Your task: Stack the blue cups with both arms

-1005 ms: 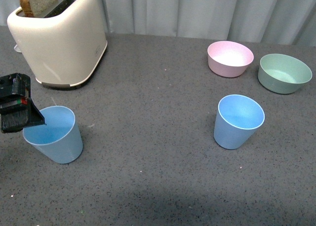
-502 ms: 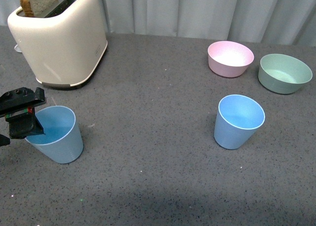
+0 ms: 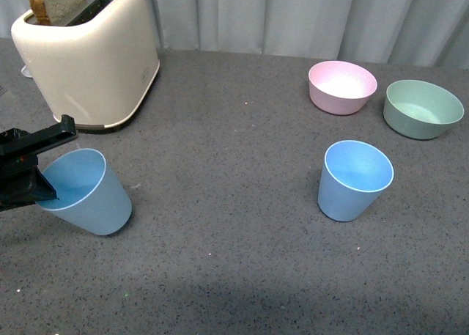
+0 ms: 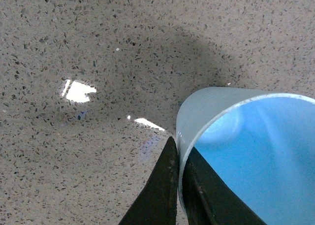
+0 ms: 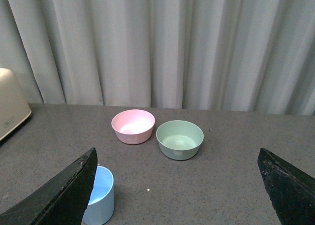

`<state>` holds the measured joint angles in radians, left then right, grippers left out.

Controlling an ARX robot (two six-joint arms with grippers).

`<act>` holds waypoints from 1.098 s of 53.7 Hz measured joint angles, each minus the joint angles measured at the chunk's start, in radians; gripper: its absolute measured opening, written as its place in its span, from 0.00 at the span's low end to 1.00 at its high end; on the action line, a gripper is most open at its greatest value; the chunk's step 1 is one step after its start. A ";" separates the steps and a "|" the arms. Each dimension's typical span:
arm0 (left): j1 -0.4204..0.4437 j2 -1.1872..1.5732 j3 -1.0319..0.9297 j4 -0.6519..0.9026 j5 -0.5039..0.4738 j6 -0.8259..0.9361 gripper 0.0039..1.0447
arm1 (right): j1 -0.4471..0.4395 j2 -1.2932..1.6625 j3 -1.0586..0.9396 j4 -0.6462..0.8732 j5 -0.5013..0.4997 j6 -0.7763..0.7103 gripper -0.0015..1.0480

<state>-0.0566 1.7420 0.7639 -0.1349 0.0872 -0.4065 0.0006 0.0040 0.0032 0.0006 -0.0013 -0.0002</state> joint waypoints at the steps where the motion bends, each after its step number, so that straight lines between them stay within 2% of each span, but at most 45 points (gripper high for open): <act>1: -0.003 -0.006 0.000 -0.002 -0.002 0.000 0.03 | 0.000 0.000 0.000 0.000 0.000 0.000 0.91; 7: -0.043 -0.033 0.006 -0.002 -0.038 0.012 0.03 | 0.000 0.000 0.000 0.000 0.000 0.000 0.91; 12: -0.116 -0.022 0.043 -0.002 -0.089 0.019 0.03 | 0.000 0.000 0.000 0.000 0.000 0.000 0.91; 28: -0.284 0.098 0.172 -0.005 -0.163 -0.008 0.03 | 0.000 0.000 0.000 0.000 0.000 0.000 0.91; 46: -0.390 0.192 0.285 -0.016 -0.164 -0.085 0.03 | 0.000 0.000 0.000 0.000 0.000 0.000 0.91; 59: -0.433 0.227 0.315 -0.020 -0.153 -0.100 0.03 | 0.000 0.000 0.000 0.000 0.000 0.000 0.91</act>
<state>-0.4892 1.9694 1.0786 -0.1547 -0.0662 -0.5068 0.0006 0.0040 0.0032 0.0006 -0.0013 -0.0002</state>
